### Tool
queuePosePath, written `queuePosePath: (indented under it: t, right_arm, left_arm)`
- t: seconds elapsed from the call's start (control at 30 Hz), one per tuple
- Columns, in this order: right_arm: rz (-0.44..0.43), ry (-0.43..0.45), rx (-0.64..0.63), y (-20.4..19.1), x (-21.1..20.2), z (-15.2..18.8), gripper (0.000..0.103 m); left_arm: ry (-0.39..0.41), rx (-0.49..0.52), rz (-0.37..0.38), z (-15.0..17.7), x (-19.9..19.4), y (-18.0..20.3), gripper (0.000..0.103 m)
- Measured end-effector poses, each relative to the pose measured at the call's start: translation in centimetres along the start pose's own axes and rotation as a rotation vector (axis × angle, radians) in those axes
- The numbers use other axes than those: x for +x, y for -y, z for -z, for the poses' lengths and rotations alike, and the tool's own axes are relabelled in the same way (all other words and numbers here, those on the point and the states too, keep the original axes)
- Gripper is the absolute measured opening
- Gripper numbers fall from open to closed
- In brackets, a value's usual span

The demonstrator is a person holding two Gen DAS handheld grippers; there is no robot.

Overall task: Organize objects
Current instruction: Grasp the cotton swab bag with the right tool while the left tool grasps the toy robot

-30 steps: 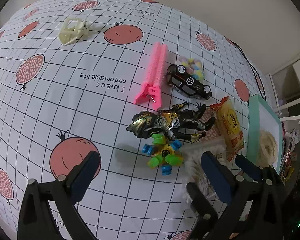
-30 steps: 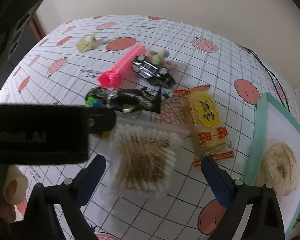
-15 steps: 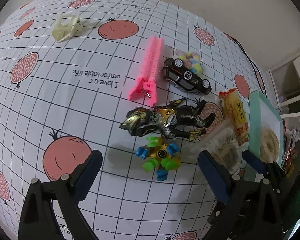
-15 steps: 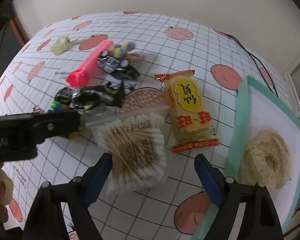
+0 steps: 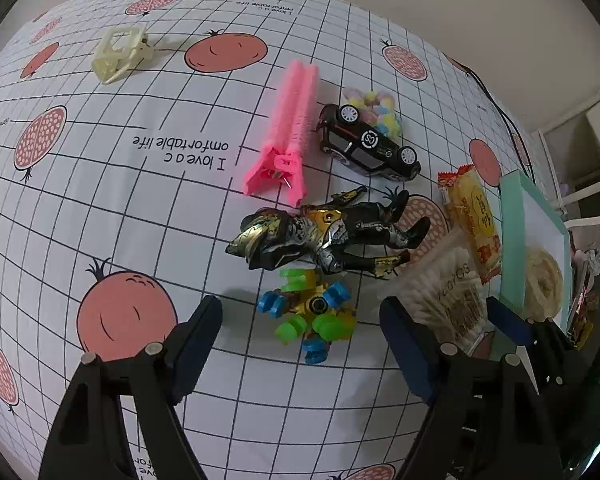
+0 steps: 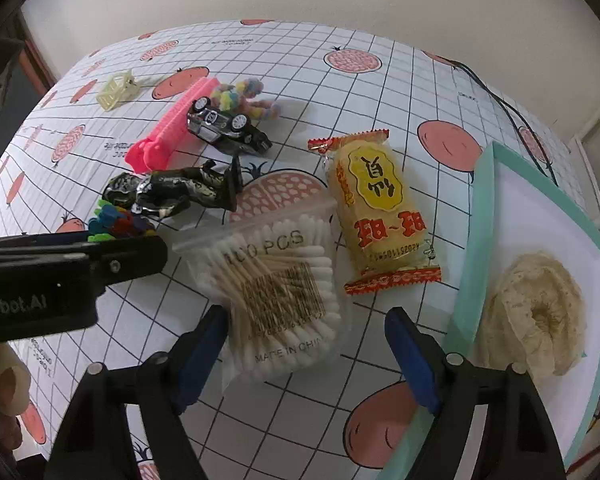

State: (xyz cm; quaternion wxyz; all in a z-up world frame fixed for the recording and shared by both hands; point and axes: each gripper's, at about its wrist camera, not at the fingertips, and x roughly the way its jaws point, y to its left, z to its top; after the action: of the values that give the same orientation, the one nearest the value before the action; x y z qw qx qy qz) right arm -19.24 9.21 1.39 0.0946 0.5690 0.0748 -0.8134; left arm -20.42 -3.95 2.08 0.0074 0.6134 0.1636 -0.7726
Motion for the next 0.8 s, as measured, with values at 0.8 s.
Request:
queuePosePath:
  t: [0.8]
  right_arm:
    - [-0.019,0.003,-0.03,-0.4,0.39,0.06,0.068]
  left_arm:
    - [0.008,0.023,-0.052,-0.33,0.23,0.58,0.073]
